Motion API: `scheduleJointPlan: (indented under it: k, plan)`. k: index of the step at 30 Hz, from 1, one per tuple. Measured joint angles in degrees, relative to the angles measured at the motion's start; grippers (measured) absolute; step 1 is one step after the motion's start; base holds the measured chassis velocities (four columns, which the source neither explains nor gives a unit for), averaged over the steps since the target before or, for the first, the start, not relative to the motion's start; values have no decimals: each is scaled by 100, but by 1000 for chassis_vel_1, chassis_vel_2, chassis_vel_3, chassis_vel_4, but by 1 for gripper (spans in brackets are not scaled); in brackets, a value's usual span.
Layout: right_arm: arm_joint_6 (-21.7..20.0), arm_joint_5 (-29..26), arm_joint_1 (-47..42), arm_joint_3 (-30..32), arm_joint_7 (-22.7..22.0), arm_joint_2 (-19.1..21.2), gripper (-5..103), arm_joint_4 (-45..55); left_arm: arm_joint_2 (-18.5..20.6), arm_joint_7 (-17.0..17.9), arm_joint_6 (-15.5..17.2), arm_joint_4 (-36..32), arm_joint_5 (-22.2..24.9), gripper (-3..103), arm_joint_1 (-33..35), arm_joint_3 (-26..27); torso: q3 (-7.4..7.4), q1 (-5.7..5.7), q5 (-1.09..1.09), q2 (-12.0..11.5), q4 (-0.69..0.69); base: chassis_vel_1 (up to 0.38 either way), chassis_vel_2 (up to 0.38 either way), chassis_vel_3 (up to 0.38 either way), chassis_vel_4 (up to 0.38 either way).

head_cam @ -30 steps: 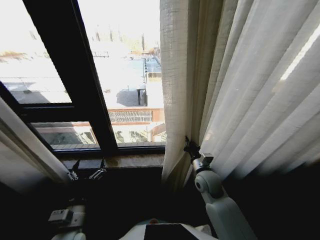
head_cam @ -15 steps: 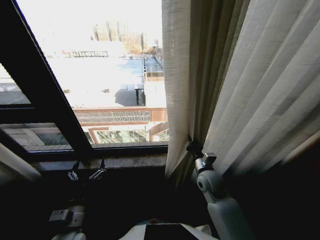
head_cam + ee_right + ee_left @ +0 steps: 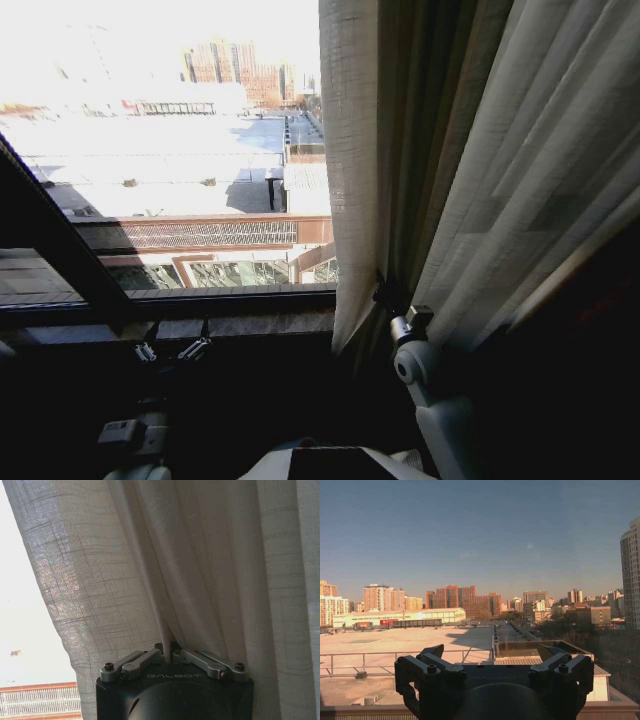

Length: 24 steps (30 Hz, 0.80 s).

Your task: Open the curtains by pulling them apart, changing their state from closed to fully open.

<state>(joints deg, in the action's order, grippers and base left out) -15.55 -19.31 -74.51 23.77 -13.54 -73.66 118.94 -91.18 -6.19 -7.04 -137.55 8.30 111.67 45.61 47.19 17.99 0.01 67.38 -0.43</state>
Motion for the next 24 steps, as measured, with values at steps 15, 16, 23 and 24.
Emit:
scheduleJointPlan:
  k: [15,16,23,24]
  plan:
    - [4,4,-6,9,60,9,0,-8,0,1,-19,-2,-24,100,13,7,0,0,0,0,-1,-359,-361,349,356]
    - [5,3,-6,8,62,10,0,-9,-1,1,-19,-2,-26,100,14,5,0,0,0,0,-1,-349,-356,348,343]
    - [8,6,3,3,63,10,0,-32,-1,2,-29,-7,-30,100,17,8,0,0,-1,0,0,-355,-346,363,353]
    - [8,8,3,3,63,9,0,-35,-1,2,-34,-8,-30,100,19,9,0,0,0,0,0,-357,-339,342,362]
